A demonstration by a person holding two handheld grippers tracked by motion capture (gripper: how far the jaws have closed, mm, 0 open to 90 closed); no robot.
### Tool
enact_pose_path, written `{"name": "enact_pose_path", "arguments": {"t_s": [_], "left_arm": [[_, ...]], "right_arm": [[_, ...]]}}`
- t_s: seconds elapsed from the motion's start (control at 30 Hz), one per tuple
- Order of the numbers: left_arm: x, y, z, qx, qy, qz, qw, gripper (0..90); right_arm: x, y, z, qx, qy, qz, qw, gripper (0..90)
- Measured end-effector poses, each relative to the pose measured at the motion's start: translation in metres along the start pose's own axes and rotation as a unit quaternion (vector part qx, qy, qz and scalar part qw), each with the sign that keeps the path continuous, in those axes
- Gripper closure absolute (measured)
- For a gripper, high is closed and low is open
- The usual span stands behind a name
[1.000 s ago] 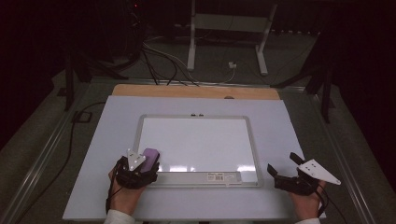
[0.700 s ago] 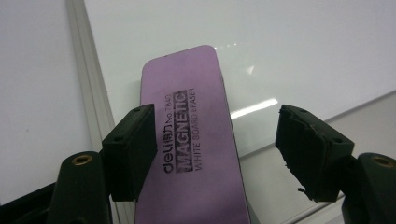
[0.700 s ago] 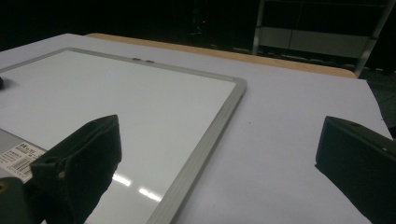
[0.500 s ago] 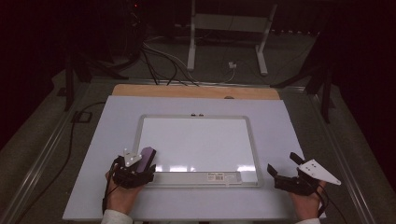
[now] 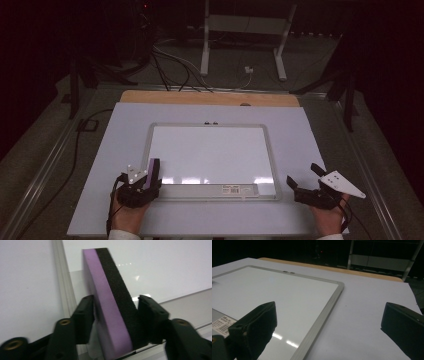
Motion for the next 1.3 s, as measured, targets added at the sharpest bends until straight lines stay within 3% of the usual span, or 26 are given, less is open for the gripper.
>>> {"name": "enact_pose_path", "arguments": {"t_s": [0.37,0.57,0.87,1.23,1.3], "left_arm": [[0.001,0.000,-0.002,-0.025,-0.041,-0.004,0.9988,62.6],[0.006,-0.003,-0.001,-0.036,-0.058,-0.009,0.9977,63.3],[0.010,-0.005,0.003,-0.066,-0.105,-0.010,0.9922,64.3],[0.002,0.002,0.001,-0.080,-0.103,-0.017,0.9913,63.8],[0.002,0.003,0.001,-0.082,-0.098,-0.022,0.9915,57.5]], "right_arm": [[0.001,0.001,0.003,-0.002,-0.002,0.002,1.0000,0.7],[0.001,0.001,0.003,-0.002,-0.001,0.002,1.0000,0.7],[0.001,0.001,0.003,-0.003,-0.002,0.002,1.0000,0.7],[0.001,0.001,0.003,-0.003,-0.001,0.002,1.0000,0.7],[0.001,0.001,0.003,-0.003,-0.001,0.002,1.0000,0.7]]}}
Point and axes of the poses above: each handheld gripper's, and its own axes: x roughly forward along the jaws, y roughly out of its underside, z roughly to its left, the point moved 4 cm from there along x, roughly forward along the jaws, and after that the axes turned 14 degrees about x, right-handed, at the moved point
